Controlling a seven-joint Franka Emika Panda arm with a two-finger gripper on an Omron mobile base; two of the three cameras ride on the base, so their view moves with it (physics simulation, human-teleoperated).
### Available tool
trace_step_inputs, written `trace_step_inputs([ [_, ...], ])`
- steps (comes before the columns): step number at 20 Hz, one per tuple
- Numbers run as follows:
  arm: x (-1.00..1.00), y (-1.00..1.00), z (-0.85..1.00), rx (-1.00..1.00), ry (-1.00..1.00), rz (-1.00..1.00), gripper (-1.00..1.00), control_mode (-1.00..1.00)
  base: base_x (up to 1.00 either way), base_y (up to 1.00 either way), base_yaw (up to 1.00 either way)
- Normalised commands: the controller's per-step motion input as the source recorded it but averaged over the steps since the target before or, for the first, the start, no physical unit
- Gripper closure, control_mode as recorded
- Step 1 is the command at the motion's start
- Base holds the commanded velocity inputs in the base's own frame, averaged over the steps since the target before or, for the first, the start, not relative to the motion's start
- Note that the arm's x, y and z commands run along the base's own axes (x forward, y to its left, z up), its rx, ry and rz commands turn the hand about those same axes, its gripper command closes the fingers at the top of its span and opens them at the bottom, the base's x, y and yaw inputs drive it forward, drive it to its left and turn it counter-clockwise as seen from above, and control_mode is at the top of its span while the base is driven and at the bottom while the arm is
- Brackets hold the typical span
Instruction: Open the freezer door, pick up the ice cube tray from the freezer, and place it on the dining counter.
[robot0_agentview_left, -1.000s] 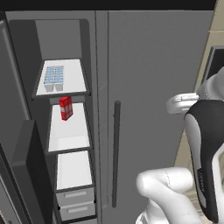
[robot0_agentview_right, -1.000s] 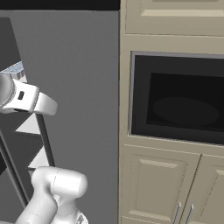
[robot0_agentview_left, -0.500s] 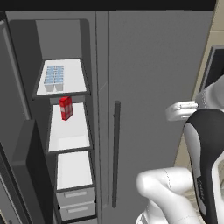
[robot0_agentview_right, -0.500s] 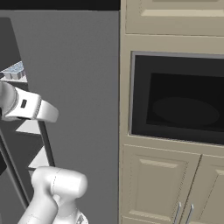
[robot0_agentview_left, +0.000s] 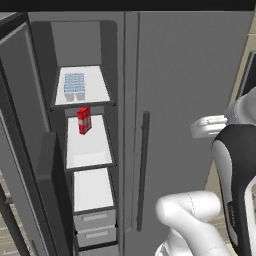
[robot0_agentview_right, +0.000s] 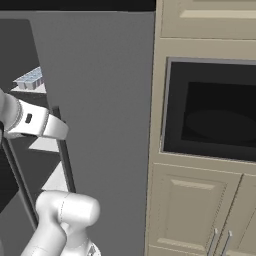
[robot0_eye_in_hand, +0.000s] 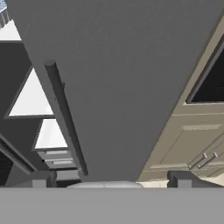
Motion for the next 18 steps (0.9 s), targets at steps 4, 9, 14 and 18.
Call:
trace_step_inputs([
  [4, 0.0, 0.0, 0.0, 0.0, 0.0, 0.0, -1.0, 1.0, -0.39, 0.61, 0.01],
  [9, 0.0, 0.0, 0.0, 0.0, 0.0, 0.0, -1.0, 1.0, -0.27, 0.43, 0.04],
  [14, 0.0, 0.0, 0.0, 0.0, 0.0, 0.0, -1.0, 1.0, -0.03, 0.32, 0.14],
  [18, 0.0, 0.0, 0.0, 0.0, 0.0, 0.0, -1.0, 1.0, 0.0, 0.41, 0.19],
])
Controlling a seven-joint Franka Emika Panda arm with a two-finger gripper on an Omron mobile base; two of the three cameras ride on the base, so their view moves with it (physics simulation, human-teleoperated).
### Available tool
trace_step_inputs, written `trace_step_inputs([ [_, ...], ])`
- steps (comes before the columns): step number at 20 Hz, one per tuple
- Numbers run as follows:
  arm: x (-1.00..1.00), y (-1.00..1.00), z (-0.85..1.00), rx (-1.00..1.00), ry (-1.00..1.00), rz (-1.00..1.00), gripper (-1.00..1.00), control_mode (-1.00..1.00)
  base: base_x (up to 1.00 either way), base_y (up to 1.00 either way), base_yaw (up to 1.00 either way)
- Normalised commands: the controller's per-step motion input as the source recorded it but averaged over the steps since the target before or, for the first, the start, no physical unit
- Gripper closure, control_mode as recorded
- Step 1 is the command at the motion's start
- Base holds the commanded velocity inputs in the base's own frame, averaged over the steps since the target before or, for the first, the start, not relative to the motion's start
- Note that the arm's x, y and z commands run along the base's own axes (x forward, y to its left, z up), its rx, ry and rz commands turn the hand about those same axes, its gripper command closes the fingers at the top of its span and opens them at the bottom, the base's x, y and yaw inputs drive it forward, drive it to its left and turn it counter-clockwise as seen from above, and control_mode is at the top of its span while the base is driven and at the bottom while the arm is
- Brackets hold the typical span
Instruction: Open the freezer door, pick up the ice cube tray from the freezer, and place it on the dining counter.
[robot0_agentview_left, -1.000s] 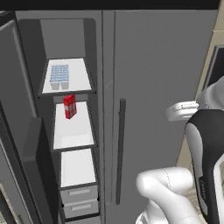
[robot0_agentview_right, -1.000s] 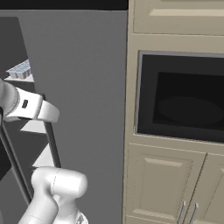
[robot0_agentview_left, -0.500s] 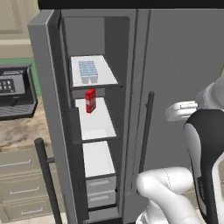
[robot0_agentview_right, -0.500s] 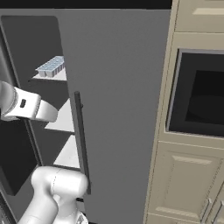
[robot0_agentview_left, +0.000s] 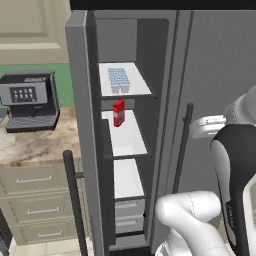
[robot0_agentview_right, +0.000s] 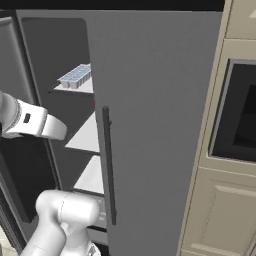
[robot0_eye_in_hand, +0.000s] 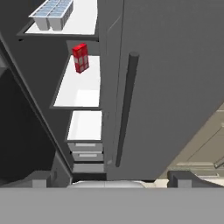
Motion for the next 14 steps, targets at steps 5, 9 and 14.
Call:
trace_step_inputs([
  [5, 0.0, 0.0, 0.0, 0.0, 0.0, 0.0, -1.0, 1.0, 0.0, 0.39, 0.19],
  [9, 0.0, 0.0, 0.0, 0.0, 0.0, 0.0, -1.0, 1.0, 0.05, 0.27, 0.16],
  [14, 0.0, 0.0, 0.0, 0.0, 0.0, 0.0, -1.0, 1.0, 0.29, 0.08, 0.1],
])
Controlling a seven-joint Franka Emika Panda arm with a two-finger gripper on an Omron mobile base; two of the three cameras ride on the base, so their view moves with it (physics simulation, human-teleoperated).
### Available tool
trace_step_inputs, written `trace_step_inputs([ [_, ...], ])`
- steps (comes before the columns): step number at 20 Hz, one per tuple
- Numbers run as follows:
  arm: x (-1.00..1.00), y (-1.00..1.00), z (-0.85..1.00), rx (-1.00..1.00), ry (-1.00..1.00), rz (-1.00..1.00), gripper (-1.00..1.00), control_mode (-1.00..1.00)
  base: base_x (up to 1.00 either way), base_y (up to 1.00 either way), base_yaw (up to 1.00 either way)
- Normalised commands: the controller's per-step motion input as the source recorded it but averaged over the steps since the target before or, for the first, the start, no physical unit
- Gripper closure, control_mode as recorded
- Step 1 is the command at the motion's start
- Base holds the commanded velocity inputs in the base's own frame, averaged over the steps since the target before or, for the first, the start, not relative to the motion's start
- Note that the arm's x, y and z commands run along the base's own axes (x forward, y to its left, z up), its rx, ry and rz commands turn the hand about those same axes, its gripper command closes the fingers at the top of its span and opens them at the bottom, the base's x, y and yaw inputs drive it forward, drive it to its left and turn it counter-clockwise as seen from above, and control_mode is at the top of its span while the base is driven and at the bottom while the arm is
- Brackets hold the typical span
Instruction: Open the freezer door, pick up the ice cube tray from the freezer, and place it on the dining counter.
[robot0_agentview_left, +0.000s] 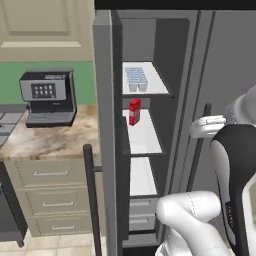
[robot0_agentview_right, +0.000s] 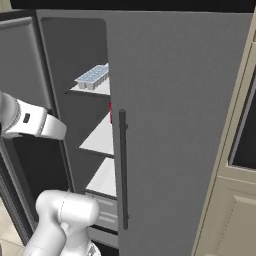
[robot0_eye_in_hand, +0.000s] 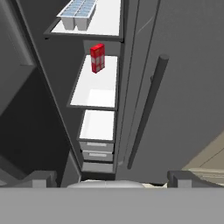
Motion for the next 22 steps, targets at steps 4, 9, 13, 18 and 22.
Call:
trace_step_inputs([
  [4, 0.0, 0.0, 0.0, 0.0, 0.0, 0.0, -1.0, 1.0, 0.46, 0.07, 0.18],
  [9, 0.0, 0.0, 0.0, 0.0, 0.0, 0.0, -1.0, 1.0, 0.56, 0.09, 0.25],
  [13, 0.0, 0.0, 0.0, 0.0, 0.0, 0.0, -1.0, 1.0, 0.53, 0.0, 0.19],
  [18, 0.0, 0.0, 0.0, 0.0, 0.0, 0.0, -1.0, 1.0, 0.6, 0.0, 0.12],
  [22, 0.0, 0.0, 0.0, 0.0, 0.0, 0.0, -1.0, 1.0, 0.63, 0.0, 0.12],
])
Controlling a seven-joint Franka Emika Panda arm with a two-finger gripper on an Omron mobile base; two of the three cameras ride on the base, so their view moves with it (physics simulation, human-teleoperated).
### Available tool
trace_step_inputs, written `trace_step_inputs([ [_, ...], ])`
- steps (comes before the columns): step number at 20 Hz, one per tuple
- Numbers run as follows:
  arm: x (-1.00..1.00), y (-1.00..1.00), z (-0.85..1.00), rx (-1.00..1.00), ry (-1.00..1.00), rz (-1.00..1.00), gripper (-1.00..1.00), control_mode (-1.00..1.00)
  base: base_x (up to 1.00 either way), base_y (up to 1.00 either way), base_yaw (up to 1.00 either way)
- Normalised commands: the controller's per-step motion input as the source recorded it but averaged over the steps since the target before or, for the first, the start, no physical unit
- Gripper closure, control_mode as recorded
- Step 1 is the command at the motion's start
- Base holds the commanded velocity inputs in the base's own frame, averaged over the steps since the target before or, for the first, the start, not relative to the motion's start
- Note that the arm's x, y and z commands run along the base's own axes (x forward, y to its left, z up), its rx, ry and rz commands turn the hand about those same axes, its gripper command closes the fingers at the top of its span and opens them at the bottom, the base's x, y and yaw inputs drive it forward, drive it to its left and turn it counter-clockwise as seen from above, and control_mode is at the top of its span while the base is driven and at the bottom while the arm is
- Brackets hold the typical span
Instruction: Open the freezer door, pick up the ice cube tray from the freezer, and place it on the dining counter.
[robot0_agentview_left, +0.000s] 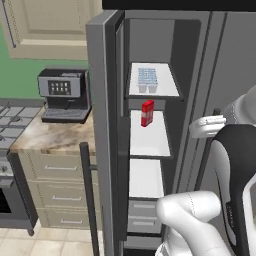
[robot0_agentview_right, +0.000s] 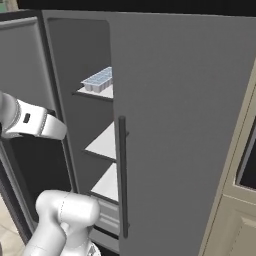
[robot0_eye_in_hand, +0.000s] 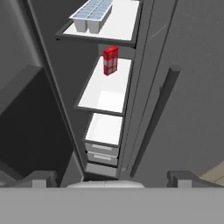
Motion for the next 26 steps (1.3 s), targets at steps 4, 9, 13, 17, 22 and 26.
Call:
trace_step_inputs([
  [4, 0.0, 0.0, 0.0, 0.0, 0.0, 0.0, -1.0, 1.0, 0.66, -0.05, 0.13],
  [9, 0.0, 0.0, 0.0, 0.0, 0.0, 0.0, -1.0, 1.0, 0.67, -0.14, 0.1],
  [13, 0.0, 0.0, 0.0, 0.0, 0.0, 0.0, -1.0, 1.0, 0.61, -0.16, 0.08],
  [17, 0.0, 0.0, 0.0, 0.0, 0.0, 0.0, -1.0, 1.0, 0.36, -0.04, 0.04],
  [22, 0.0, 0.0, 0.0, 0.0, 0.0, 0.0, -1.0, 1.0, 0.03, 0.0, 0.03],
  [26, 0.0, 0.0, 0.0, 0.0, 0.0, 0.0, -1.0, 1.0, 0.0, 0.0, 0.0],
])
